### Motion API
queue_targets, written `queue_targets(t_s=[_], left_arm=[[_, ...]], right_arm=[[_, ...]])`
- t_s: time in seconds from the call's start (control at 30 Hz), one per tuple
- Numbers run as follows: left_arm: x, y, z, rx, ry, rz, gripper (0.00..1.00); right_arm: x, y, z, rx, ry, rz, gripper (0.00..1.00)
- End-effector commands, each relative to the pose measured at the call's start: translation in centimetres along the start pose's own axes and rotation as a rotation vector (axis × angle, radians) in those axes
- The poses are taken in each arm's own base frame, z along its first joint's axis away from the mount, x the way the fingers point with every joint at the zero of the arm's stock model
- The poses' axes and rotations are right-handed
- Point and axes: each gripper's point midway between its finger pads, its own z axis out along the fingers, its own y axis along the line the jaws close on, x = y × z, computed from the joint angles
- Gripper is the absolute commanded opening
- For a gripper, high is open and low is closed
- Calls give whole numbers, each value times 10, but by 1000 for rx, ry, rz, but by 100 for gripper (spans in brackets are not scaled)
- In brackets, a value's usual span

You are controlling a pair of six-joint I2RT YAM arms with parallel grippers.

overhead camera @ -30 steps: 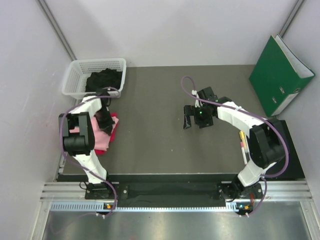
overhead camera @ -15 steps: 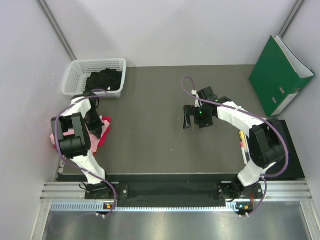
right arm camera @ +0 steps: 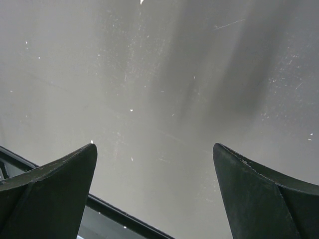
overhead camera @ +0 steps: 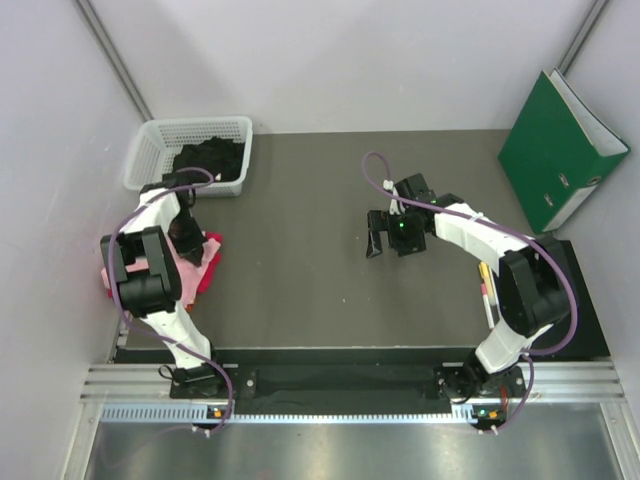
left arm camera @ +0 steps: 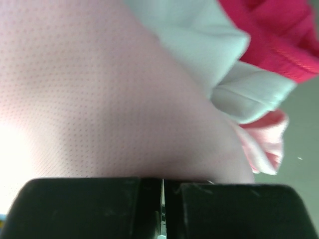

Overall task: Fold and stack the t-shirts
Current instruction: Put the neatly folded tshirt into the corner of the board with the left arm

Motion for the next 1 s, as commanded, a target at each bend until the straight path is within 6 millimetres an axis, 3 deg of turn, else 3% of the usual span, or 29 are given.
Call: queue_targets(t_s=[0.0, 0.03, 0.07, 0.17, 0.23, 0.33, 0.53, 0.63, 0.87, 0.97], left_arm=[[-29, -35, -45, 223, -171, 36, 0], [-32, -46, -58, 289, -212, 62, 14], [-32, -56, -79, 363, -261, 84, 52], [-34, -80, -124, 469, -406, 150, 99], [-34, -96, -143, 511, -466, 201, 99], [-31, -114, -156, 501, -495, 262, 99], [-26, -161, -132, 475, -406, 373, 99], [-28, -178, -119, 453, -385, 413, 99], [-45, -197, -102, 419, -364, 447, 99], [-50, -207, -100, 436, -359, 483, 99]], right_arm=[[-12, 6, -3, -9, -46, -25, 100], [-14, 5, -3, -8, -51, -26, 100], [-16, 5, -2, -7, -52, -25, 100], [-22, 5, 0, -1, -55, -25, 100], [-30, 7, -1, 4, -74, -27, 100], [-42, 7, -1, 20, -90, -30, 100], [-61, -8, -3, 113, -121, -15, 100], [-67, -27, -7, 202, -134, 11, 100], [-89, -73, -29, 412, -212, 76, 100], [-102, -80, -41, 473, -265, 80, 99]])
